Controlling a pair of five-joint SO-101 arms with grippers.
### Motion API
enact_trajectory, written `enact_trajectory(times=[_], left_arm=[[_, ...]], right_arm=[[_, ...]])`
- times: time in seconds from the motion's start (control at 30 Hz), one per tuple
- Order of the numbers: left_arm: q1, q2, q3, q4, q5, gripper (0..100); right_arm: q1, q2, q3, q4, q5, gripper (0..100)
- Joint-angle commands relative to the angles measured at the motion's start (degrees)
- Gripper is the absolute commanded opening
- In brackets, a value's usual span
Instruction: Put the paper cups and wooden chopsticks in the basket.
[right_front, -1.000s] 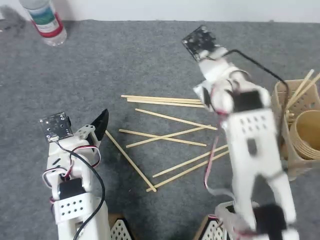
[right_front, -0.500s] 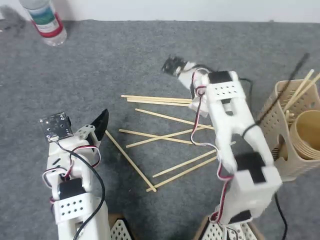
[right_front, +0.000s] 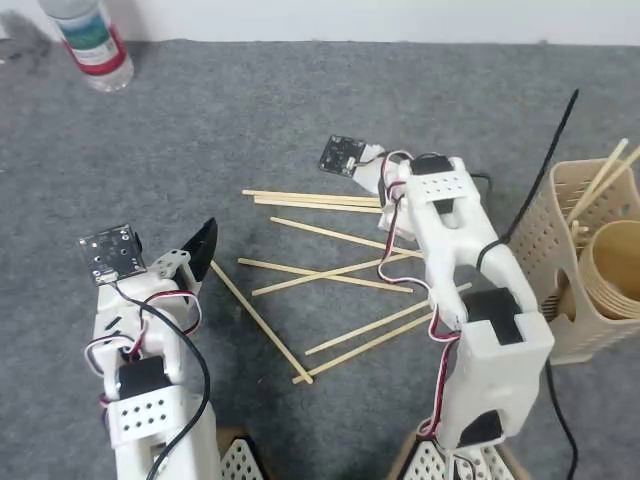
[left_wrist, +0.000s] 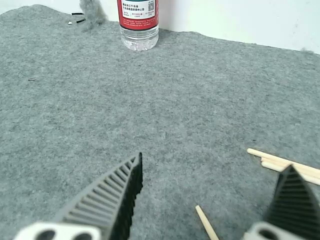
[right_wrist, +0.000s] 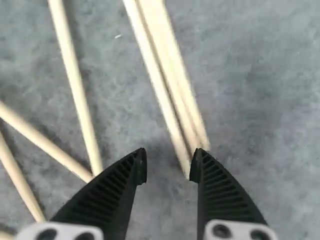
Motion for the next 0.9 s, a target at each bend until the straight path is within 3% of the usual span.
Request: enact_trajectory(times=[0.0, 0.23, 0.53, 0.87], left_arm=[[0.35, -0.70, -0.31, -0.97, 0.35, 39], [-0.09, -0.70, -0.31, -0.97, 0.53, 39], [-0.09, -0.70, -0.31, -0.88, 0.44, 39], [0.26, -0.70, -0.31, -0.88, 0.35, 39]], right_arm=[[-1.10, -1.54, 0.97, -2.33, 2.29, 15.4], [-1.19, -0.13, 0.09, -9.27, 5.80, 15.4], [-0.57, 8.57, -9.05, -10.15, 6.07, 15.4], [-0.04, 25.27, -32.26, 7.25, 7.82, 15.4]])
